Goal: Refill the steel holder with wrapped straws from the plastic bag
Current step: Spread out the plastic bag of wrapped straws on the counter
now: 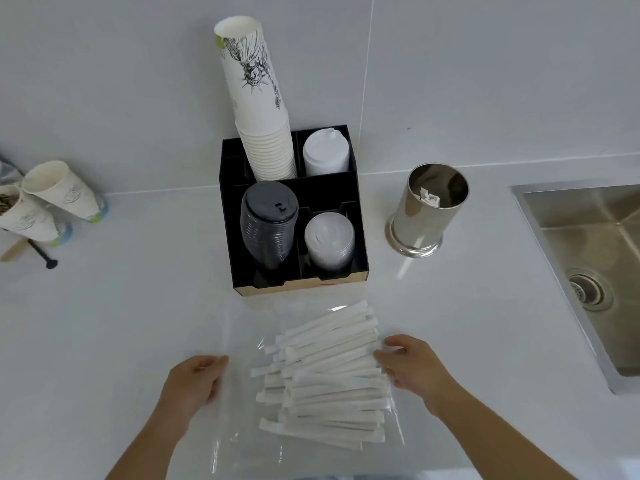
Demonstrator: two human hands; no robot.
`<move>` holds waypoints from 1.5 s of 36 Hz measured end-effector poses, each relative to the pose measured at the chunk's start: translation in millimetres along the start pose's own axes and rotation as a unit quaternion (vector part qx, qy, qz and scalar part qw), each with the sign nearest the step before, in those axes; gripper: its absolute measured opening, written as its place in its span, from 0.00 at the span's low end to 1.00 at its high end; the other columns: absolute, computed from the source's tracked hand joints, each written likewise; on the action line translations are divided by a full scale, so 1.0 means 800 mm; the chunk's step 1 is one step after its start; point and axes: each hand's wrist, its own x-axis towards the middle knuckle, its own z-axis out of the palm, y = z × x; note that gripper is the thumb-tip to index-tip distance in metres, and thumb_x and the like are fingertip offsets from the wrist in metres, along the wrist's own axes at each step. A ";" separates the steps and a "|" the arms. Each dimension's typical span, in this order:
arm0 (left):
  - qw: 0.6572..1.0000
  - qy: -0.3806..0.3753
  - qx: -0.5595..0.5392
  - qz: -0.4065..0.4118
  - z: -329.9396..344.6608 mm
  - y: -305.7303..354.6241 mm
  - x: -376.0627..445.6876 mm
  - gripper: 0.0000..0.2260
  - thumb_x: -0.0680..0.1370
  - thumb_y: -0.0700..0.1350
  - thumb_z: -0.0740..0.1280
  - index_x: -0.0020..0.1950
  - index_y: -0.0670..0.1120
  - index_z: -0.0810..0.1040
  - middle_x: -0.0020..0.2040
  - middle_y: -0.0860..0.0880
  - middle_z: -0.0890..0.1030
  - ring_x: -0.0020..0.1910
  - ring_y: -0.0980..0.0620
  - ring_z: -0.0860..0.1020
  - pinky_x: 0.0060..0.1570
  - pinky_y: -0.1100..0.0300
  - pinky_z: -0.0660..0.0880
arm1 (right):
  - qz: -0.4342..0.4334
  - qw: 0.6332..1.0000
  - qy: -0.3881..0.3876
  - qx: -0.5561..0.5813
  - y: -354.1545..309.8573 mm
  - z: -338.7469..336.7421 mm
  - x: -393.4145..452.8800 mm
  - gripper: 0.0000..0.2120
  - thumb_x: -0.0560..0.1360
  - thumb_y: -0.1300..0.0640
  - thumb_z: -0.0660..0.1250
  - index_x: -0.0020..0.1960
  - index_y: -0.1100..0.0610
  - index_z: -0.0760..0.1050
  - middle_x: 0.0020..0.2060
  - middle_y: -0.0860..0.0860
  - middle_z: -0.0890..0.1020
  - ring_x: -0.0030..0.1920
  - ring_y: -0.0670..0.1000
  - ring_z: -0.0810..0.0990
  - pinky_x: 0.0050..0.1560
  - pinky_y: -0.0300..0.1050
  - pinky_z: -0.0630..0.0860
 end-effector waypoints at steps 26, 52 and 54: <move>0.957 0.013 0.111 0.269 0.084 -0.003 -0.035 0.06 0.81 0.48 0.59 0.44 0.51 0.69 0.25 0.42 0.76 0.28 0.41 0.76 0.33 0.47 0.74 | -0.209 0.952 0.217 -0.060 0.045 -0.009 -0.035 0.10 0.81 0.54 0.56 0.41 0.47 0.67 0.26 0.55 0.72 0.24 0.49 0.66 0.28 0.46 0.68; 0.964 -0.086 0.087 0.237 0.297 0.077 -0.129 0.09 0.80 0.49 0.61 0.43 0.46 0.71 0.23 0.48 0.75 0.22 0.50 0.74 0.30 0.51 0.75 | -0.174 0.941 0.273 -0.104 0.113 -0.260 -0.004 0.09 0.79 0.59 0.56 0.43 0.49 0.69 0.26 0.58 0.75 0.26 0.54 0.73 0.30 0.53 0.74; 0.965 -0.083 0.099 0.230 0.300 0.073 -0.132 0.10 0.79 0.50 0.62 0.41 0.46 0.71 0.23 0.46 0.75 0.22 0.49 0.71 0.31 0.49 0.75 | -0.163 0.943 0.270 -0.109 0.119 -0.265 0.000 0.08 0.79 0.58 0.57 0.43 0.49 0.69 0.26 0.57 0.75 0.28 0.58 0.74 0.33 0.54 0.76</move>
